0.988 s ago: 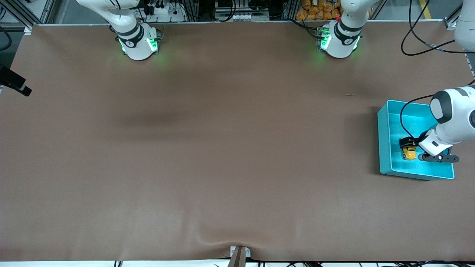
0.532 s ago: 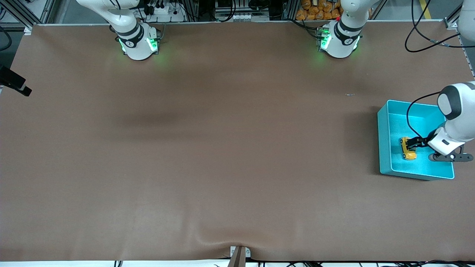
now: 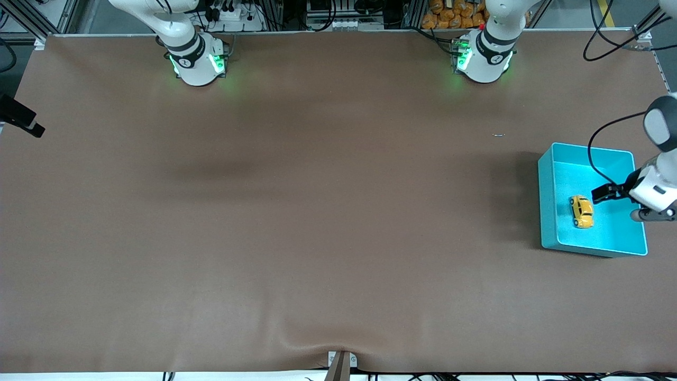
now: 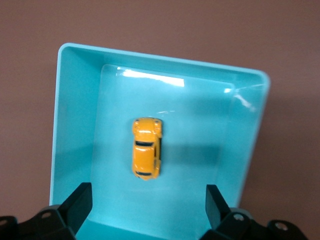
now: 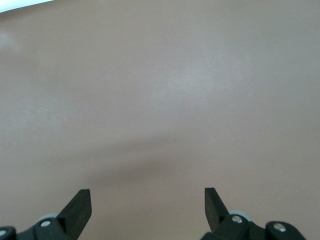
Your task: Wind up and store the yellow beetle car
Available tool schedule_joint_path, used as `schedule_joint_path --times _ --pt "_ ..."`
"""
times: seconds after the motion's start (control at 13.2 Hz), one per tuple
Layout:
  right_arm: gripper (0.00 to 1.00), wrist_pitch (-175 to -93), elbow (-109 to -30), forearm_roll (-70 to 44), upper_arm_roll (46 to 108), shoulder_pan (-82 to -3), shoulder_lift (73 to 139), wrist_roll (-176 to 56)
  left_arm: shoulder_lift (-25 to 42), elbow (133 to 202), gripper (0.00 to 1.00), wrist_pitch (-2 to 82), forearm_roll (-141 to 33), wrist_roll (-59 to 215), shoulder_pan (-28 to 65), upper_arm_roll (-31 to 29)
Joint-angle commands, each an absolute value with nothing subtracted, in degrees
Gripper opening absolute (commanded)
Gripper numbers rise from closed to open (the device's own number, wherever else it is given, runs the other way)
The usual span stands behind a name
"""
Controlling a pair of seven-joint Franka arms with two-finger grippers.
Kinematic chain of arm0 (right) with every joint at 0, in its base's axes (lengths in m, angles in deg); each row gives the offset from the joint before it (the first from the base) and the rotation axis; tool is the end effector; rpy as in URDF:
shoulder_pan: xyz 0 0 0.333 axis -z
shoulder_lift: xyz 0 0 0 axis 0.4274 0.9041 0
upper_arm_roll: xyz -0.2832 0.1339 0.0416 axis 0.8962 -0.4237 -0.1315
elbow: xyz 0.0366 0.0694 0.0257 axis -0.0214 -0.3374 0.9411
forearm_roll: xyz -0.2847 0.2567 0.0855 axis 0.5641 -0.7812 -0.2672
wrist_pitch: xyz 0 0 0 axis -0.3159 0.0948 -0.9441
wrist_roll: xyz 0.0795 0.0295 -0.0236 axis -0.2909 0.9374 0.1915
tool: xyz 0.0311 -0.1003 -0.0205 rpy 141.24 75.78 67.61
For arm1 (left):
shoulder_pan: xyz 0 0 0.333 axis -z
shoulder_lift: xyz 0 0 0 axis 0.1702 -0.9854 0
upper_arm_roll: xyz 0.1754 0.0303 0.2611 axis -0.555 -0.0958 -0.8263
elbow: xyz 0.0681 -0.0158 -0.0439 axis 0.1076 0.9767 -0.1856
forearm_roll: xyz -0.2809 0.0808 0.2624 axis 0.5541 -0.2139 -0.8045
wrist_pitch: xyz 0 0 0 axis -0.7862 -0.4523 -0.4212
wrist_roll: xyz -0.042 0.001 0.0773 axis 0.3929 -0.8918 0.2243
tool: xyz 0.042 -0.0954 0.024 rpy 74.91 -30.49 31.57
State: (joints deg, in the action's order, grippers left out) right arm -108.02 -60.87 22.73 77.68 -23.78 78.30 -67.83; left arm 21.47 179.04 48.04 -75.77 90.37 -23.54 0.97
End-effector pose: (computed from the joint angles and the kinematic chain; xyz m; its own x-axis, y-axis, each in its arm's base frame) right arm 0.5267 -0.0693 0.6609 0.9825 -0.1774 0.0562 -0.1758 -0.9839 -0.0320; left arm 0.5847 0.1533 0.3786 0.9999 0.0092 0.0146 0.0107 -0.9943 -0.1063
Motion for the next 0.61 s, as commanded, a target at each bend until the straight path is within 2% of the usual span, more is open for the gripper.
schedule_joint_path --times 0.0,0.3,0.53 --pt "1.00 -107.84 -60.31 23.01 77.49 -23.46 78.22 -67.57 25.31 177.59 1.00 42.64 -73.57 88.89 -23.86 4.83" --pt "1.00 -107.84 -60.31 23.01 77.49 -23.54 78.31 -67.57 25.22 169.42 1.00 30.70 -73.48 83.81 -23.78 10.28" --pt "1.00 -107.84 -60.31 23.01 77.49 -23.54 78.22 -67.57 27.41 168.70 1.00 27.87 -72.52 79.93 -23.25 12.66"
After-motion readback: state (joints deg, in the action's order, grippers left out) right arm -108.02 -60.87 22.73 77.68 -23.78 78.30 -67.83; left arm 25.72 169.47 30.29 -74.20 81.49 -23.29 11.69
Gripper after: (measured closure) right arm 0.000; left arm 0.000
